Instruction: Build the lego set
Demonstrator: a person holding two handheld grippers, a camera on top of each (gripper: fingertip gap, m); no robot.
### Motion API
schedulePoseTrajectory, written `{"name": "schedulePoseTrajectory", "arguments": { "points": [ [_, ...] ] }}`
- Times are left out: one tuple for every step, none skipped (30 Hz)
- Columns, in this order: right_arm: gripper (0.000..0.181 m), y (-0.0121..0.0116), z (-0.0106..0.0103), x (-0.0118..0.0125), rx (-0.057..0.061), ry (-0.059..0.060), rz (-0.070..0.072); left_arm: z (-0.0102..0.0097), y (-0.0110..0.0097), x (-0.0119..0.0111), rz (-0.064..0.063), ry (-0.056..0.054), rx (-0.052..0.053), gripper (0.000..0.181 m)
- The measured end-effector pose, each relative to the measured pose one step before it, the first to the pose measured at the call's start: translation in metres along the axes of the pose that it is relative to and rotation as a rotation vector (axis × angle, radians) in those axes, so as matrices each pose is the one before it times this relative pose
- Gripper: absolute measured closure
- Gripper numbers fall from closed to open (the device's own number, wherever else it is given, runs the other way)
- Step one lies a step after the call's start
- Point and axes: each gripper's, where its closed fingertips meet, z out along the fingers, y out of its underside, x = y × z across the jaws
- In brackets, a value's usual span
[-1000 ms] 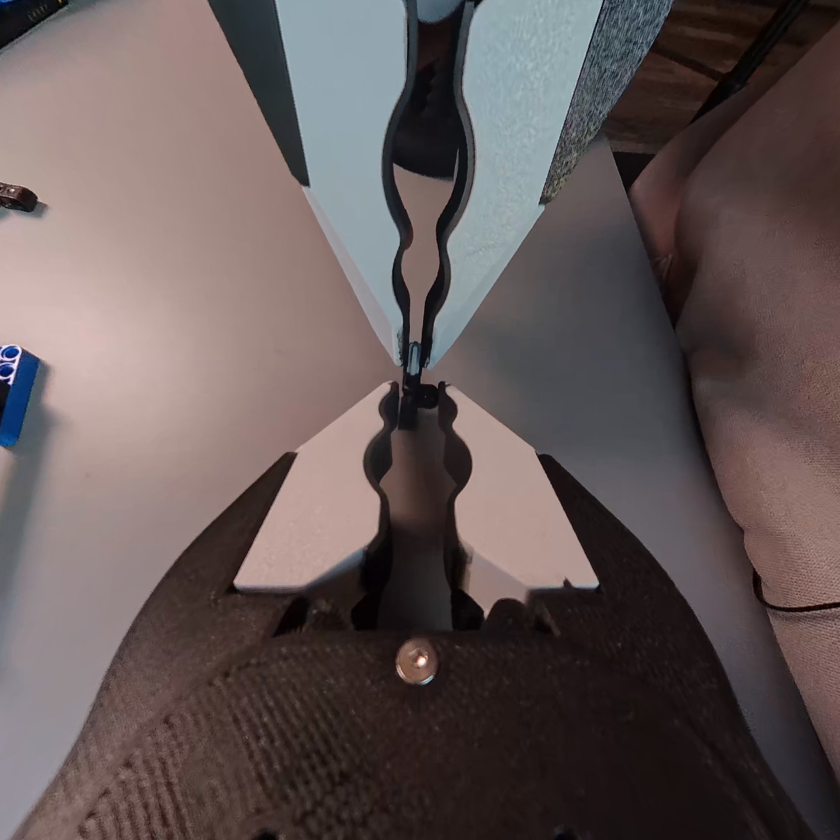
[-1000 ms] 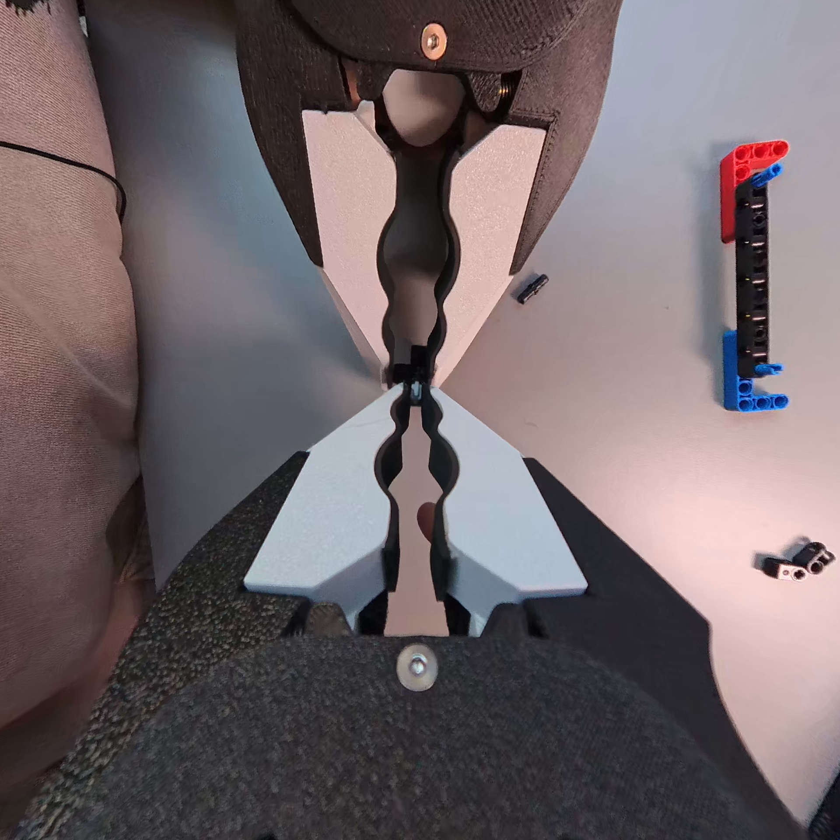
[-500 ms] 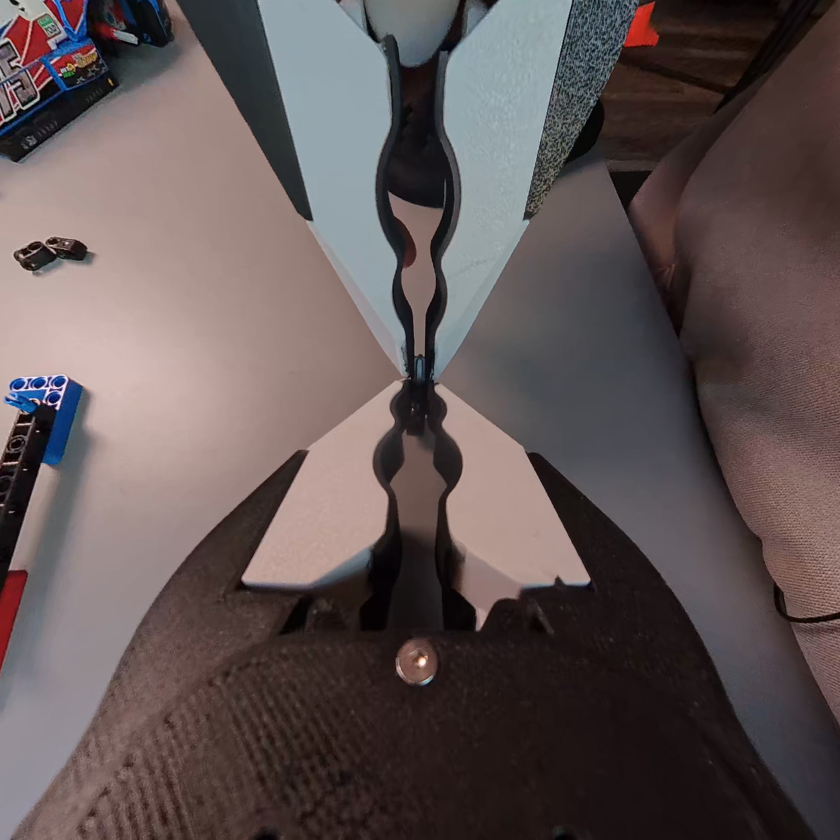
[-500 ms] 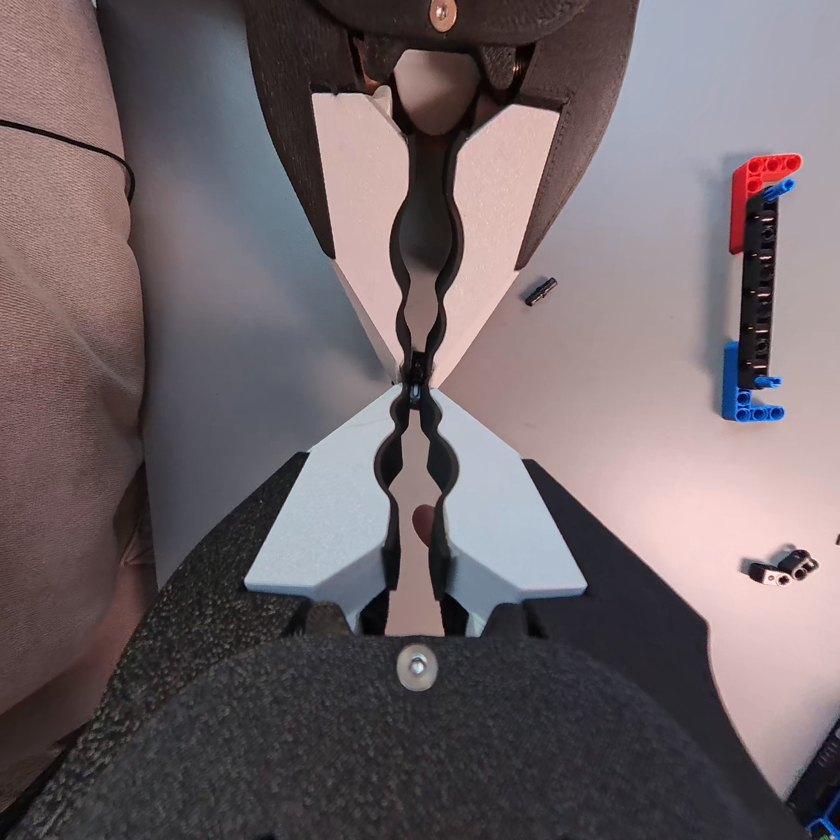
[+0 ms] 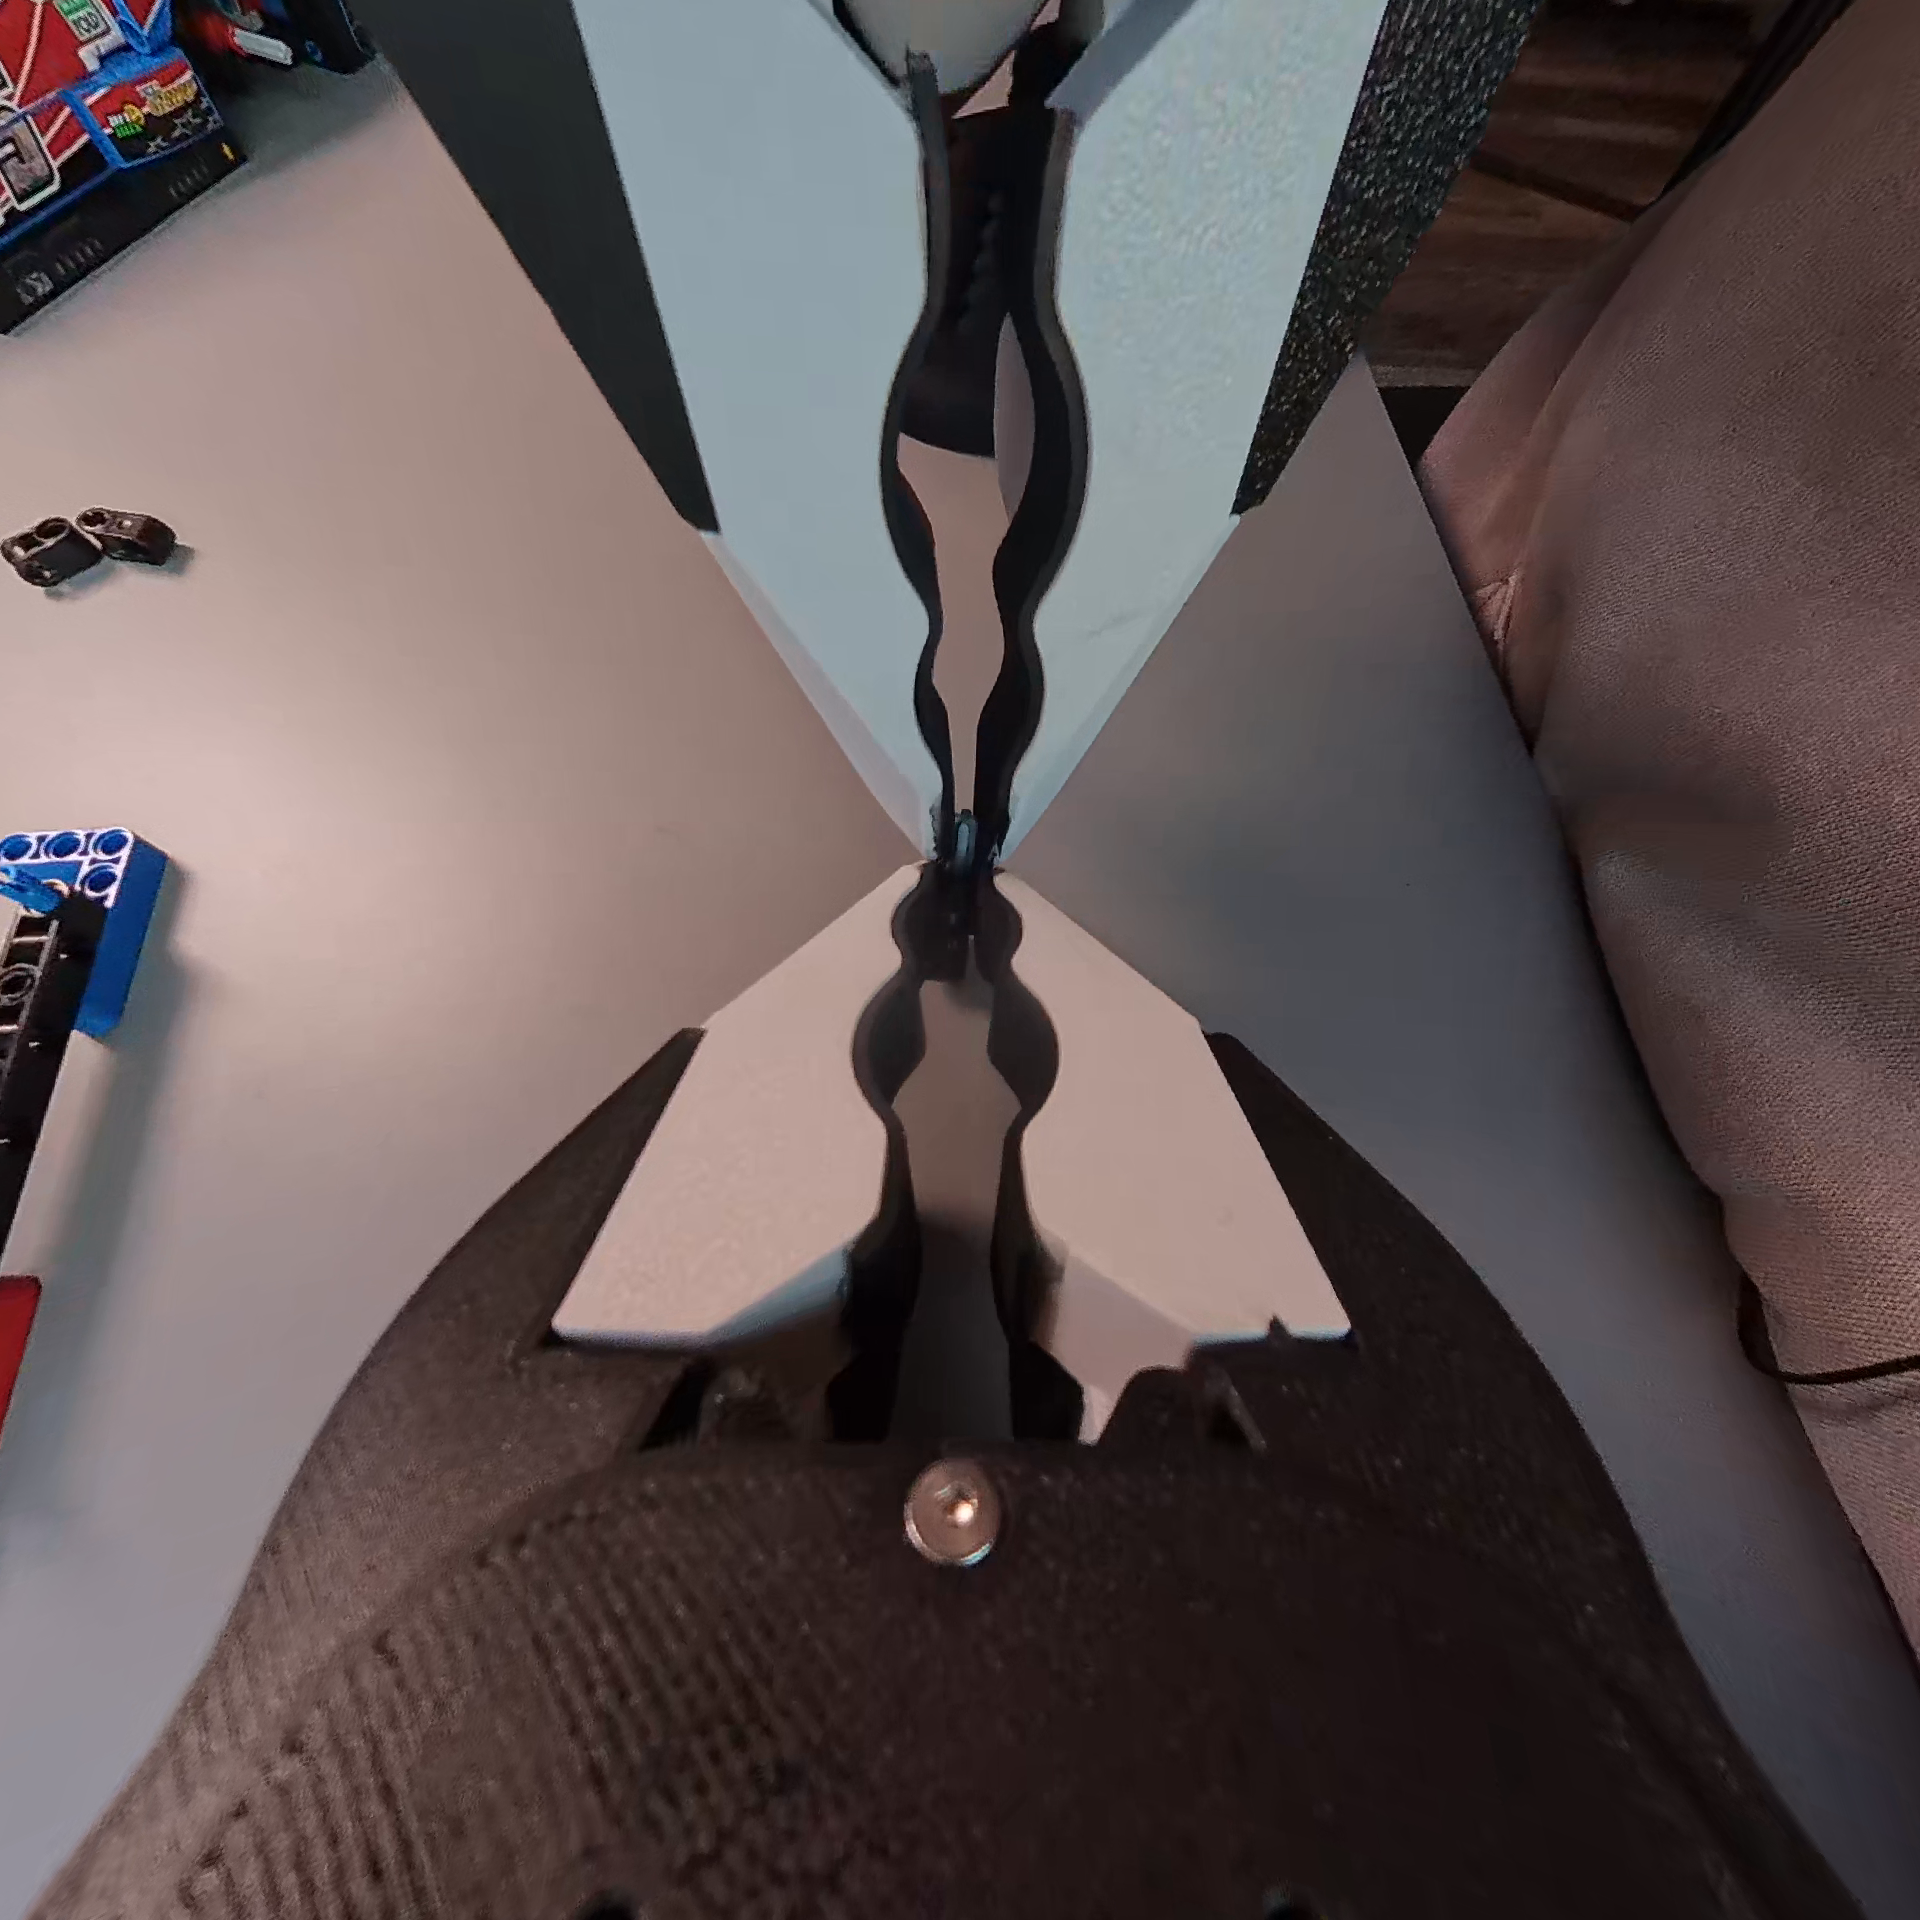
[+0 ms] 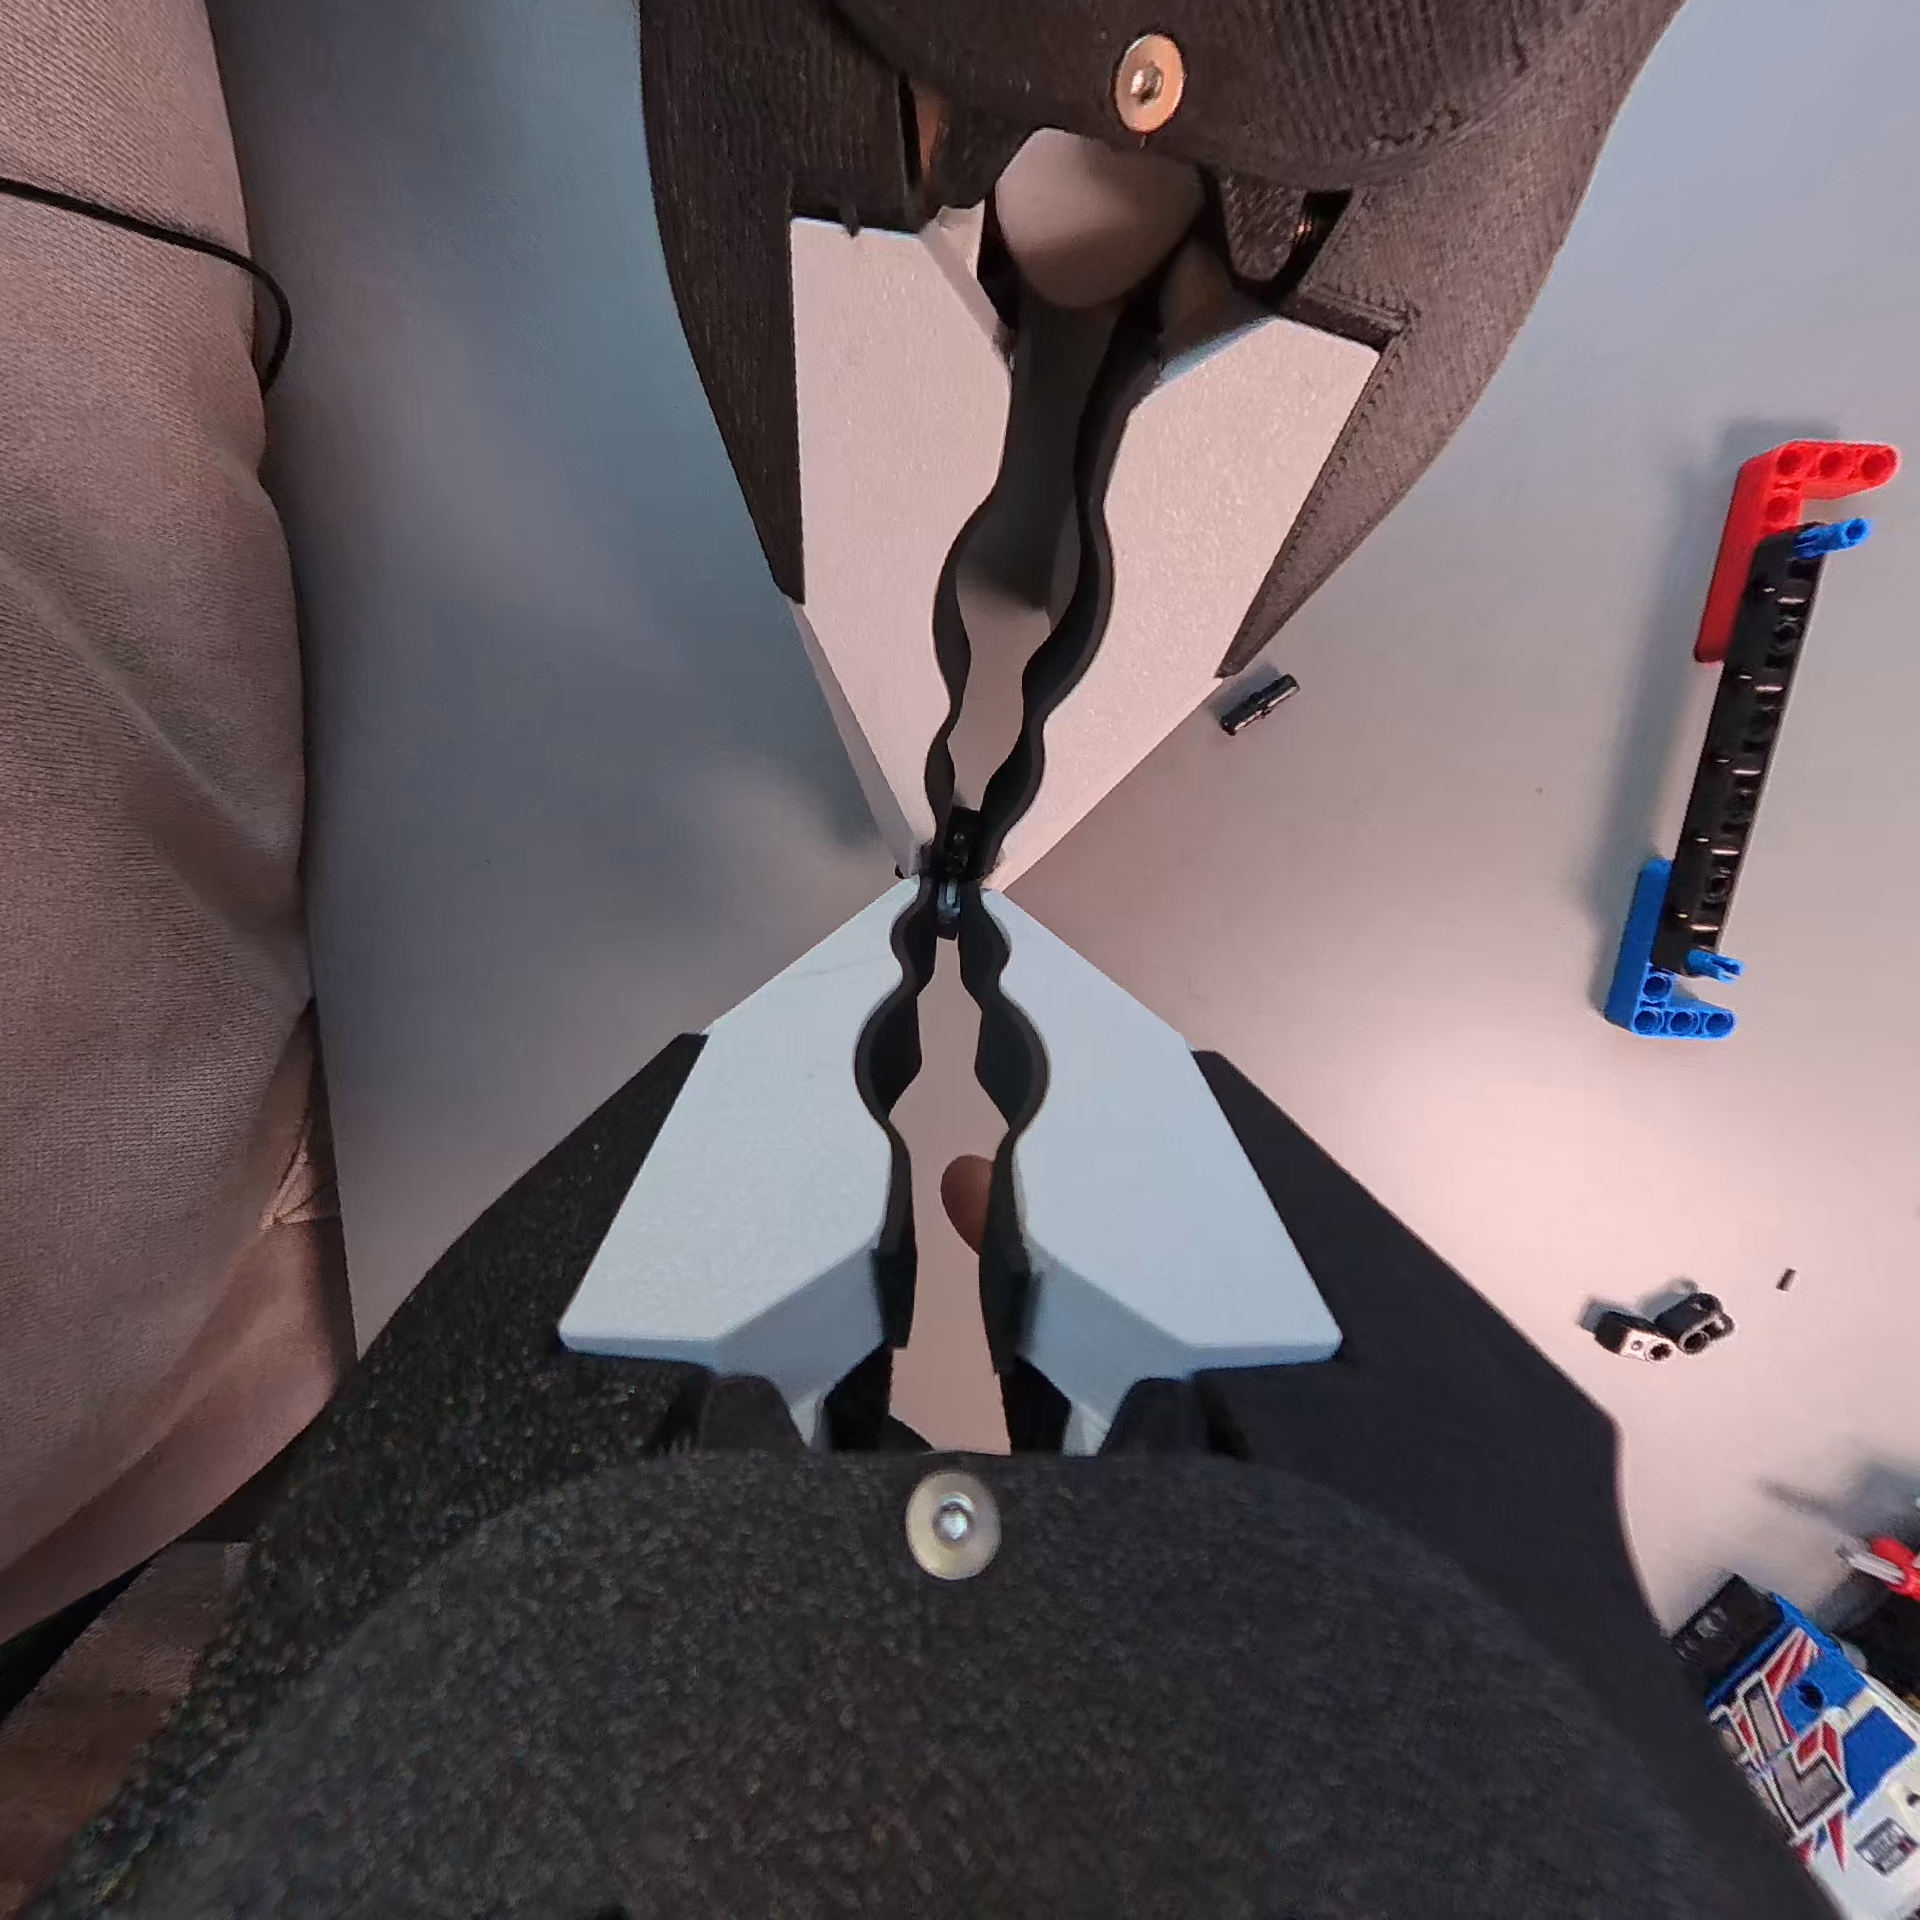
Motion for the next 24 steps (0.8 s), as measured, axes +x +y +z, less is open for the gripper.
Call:
{"name": "schedulePoseTrajectory", "arguments": {
  "points": [
    [0.180, -0.00028, 0.00011, -0.00003, 0.0006, 0.0016, 0.0023, -0.00023, 0.00035, 0.00010, -0.0009, -0.0002, -0.0008, 0.175],
    [0.180, -0.00020, 0.00000, -0.00030, 0.0016, -0.0017, 0.0020, -0.00013, 0.00032, 0.00035, -0.0003, 0.0006, -0.0010, 0.175],
    [0.180, 0.00008, -0.00002, -0.00004, 0.0003, -0.0006, 0.0015, -0.00009, 0.00035, 0.00011, -0.0033, 0.0016, -0.0009, 0.175],
    [0.180, -0.00060, -0.00003, 0.00031, 0.0036, 0.0019, -0.0006, -0.00030, 0.00030, 0.00012, -0.0049, 0.0025, -0.0004, 0.175],
    [0.180, -0.00033, 0.00010, -0.00039, 0.0048, -0.0030, 0.0042, -0.00030, 0.00044, 0.00029, -0.0033, 0.0040, -0.0006, 0.175],
    [0.180, 0.00039, 0.00008, -0.00050, 0.0011, -0.0060, 0.0039, -0.00003, 0.00029, 0.00040, 0.0023, 0.0010, -0.0011, 0.175],
    [0.180, 0.00042, -0.00010, -0.00034, -0.0034, -0.0020, -0.0052, 0.00020, 0.00008, 0.00024, 0.0061, -0.0015, -0.0013, 0.175],
    [0.180, -0.00026, -0.00002, -0.00007, -0.0015, 0.0029, -0.0080, -0.00010, 0.00012, 0.00011, 0.0023, 0.0007, -0.0004, 0.175],
    [0.180, 0.00009, -0.00005, -0.00013, -0.0005, -0.0035, 0.0019, -0.00002, 0.00006, 0.00001, 0.0018, -0.0006, -0.0002, 0.175],
    [0.180, 0.00023, -0.00019, 0.00006, 0.0010, -0.0039, 0.0011, 0.00017, 0.00001, -0.00006, 0.0040, -0.0027, -0.0007, 0.175],
    [0.180, 0.00013, -0.00003, -0.00027, 0.0016, -0.0038, 0.0027, 0.00005, 0.00012, 0.00012, 0.0056, -0.0024, -0.0007, 0.175],
    [0.180, -0.00006, 0.00003, -0.00012, 0.0001, -0.0004, -0.0021, 0.00000, 0.00000, 0.00011, 0.0053, -0.0012, -0.0007, 0.175],
    [0.180, 0.00005, -0.00003, -0.00011, -0.0011, 0.0004, -0.0017, -0.00004, 0.00010, 0.00007, 0.0045, -0.0004, -0.0004, 0.175],
    [0.180, 0.00021, -0.00011, 0.00006, -0.0016, -0.0006, 0.0000, 0.00012, -0.00003, -0.00009, 0.0035, -0.0012, -0.0003, 0.175],
    [0.180, 0.00028, -0.00008, -0.00013, -0.0034, -0.0033, -0.0001, 0.00002, 0.00008, 0.00011, 0.0040, -0.0008, -0.0006, 0.175],
    [0.180, -0.00046, 0.00014, -0.00022, -0.0024, 0.0016, -0.0058, -0.00005, 0.00013, 0.00013, 0.0071, 0.0013, -0.0006, 0.175],
    [0.180, 0.00024, -0.00009, -0.00033, -0.0060, -0.0005, -0.0029, 0.00002, 0.00009, 0.00013, 0.0073, -0.0005, -0.0006, 0.175],
    [0.180, 0.00038, -0.00013, 0.00007, -0.0042, -0.0020, -0.0002, 0.00008, -0.00001, -0.00003, 0.0033, -0.0015, -0.0003, 0.175],
    [0.180, 0.00010, -0.00006, -0.00012, -0.0005, -0.0028, 0.0011, 0.00010, 0.00004, 0.00015, 0.0012, 0.0007, 0.0002, 0.175],
    [0.180, 0.00002, 0.00007, -0.00056, -0.0024, -0.0015, -0.0054, -0.00009, 0.00009, 0.00056, 0.0010, 0.0033, -0.0002, 0.175],
    [0.180, -0.00009, 0.00005, -0.00064, 0.0004, -0.0033, -0.0026, -0.00001, 0.00000, 0.00052, 0.0037, 0.0010, -0.0008, 0.175],
    [0.180, 0.00046, 0.00001, -0.00016, 0.0053, -0.0067, 0.0092, 0.00013, -0.00010, 0.00010, 0.0018, -0.0029, 0.0004, 0.175],
    [0.180, 0.00045, -0.00013, 0.00038, 0.0095, -0.0033, 0.0091, -0.00010, -0.00044, -0.00018, -0.0074, -0.0034, 0.0028, 0.175],
    [0.179, -0.00034, -0.00118, 0.00066, 0.0181, 0.0001, 0.0071, -0.00125, -0.00174, -0.00055, -0.0180, -0.0004, 0.0123, 0.175]
  ]
}}
